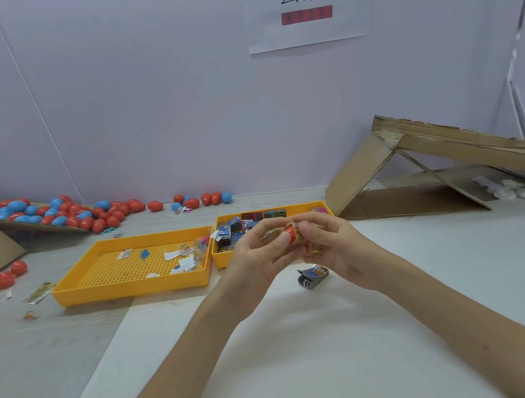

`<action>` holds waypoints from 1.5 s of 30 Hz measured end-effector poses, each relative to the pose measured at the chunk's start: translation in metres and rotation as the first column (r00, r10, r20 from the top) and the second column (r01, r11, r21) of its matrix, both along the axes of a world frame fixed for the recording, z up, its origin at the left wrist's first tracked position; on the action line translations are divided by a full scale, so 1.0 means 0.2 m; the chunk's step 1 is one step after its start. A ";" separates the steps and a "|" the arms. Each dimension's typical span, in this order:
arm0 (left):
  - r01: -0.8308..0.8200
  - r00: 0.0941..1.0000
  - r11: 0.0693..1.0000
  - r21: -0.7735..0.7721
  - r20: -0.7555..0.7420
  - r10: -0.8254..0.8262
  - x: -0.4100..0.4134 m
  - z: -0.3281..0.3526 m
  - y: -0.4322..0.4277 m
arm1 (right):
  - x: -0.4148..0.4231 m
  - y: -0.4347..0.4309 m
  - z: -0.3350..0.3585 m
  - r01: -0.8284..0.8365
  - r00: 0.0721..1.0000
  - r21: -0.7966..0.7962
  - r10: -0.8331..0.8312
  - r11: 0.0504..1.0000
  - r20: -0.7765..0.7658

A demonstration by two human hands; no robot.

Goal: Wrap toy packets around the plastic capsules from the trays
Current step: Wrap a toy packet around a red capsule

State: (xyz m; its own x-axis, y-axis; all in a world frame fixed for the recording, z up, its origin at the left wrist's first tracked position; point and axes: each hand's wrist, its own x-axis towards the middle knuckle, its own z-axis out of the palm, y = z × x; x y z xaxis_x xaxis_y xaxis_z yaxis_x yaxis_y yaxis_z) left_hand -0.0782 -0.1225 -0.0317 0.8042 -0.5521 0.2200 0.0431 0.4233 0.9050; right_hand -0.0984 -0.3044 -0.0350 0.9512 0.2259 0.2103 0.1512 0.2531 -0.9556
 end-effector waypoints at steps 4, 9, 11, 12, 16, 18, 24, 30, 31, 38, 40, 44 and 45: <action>0.045 0.999 0.999 -0.015 -0.022 -0.046 0.00 0.00 0.01 | -0.01 0.00 0.01 -0.029 0.999 0.033 0.029 0.999 0.013; 0.085 0.996 0.996 -0.032 -0.036 -0.086 0.00 0.01 0.02 | -0.01 0.00 0.01 -0.027 1.000 0.044 0.027 0.999 -0.005; 0.094 0.995 0.995 -0.036 -0.034 -0.095 0.00 0.01 0.02 | -0.01 0.00 0.01 -0.029 1.000 0.037 0.029 0.999 -0.002; 0.094 0.995 0.995 -0.037 -0.032 -0.096 0.00 0.01 0.02 | -0.02 0.00 0.01 -0.026 1.000 0.028 0.026 0.999 0.003; 0.096 0.995 0.994 -0.058 -0.030 -0.098 -0.01 0.02 0.02 | -0.02 0.02 0.01 -0.013 1.000 0.011 0.012 1.000 0.021; 0.112 0.993 0.991 -0.076 -0.024 -0.114 -0.01 0.01 0.02 | -0.01 0.02 0.01 0.011 1.000 0.002 -0.011 1.000 0.021; 0.125 0.991 0.988 -0.090 -0.041 -0.129 0.00 0.01 0.02 | -0.01 0.02 0.02 0.056 0.998 -0.050 -0.055 0.997 0.040; 0.139 0.984 0.983 -0.117 -0.095 -0.150 0.00 0.01 0.03 | -0.01 0.01 0.02 0.075 0.993 -0.107 -0.064 0.991 0.099; 0.136 0.984 0.984 -0.118 -0.098 -0.148 0.00 0.01 0.03 | -0.01 0.01 0.02 0.078 0.993 -0.111 -0.067 0.991 0.098; 0.110 0.988 0.989 -0.097 -0.101 -0.119 0.01 0.01 0.02 | 0.00 0.00 0.00 0.127 0.986 -0.201 -0.102 0.971 0.131; 0.110 0.988 0.989 -0.099 -0.102 -0.120 0.01 0.01 0.02 | 0.01 0.01 0.00 0.143 0.984 -0.206 -0.116 0.968 0.137; 0.104 0.987 0.989 -0.104 -0.112 -0.116 0.01 0.01 0.02 | 0.01 0.01 -0.01 0.122 0.986 -0.212 -0.094 0.970 0.138; 0.107 0.986 0.988 -0.107 -0.114 -0.119 0.01 0.01 0.02 | 0.01 0.01 -0.01 0.116 0.986 -0.216 -0.087 0.969 0.140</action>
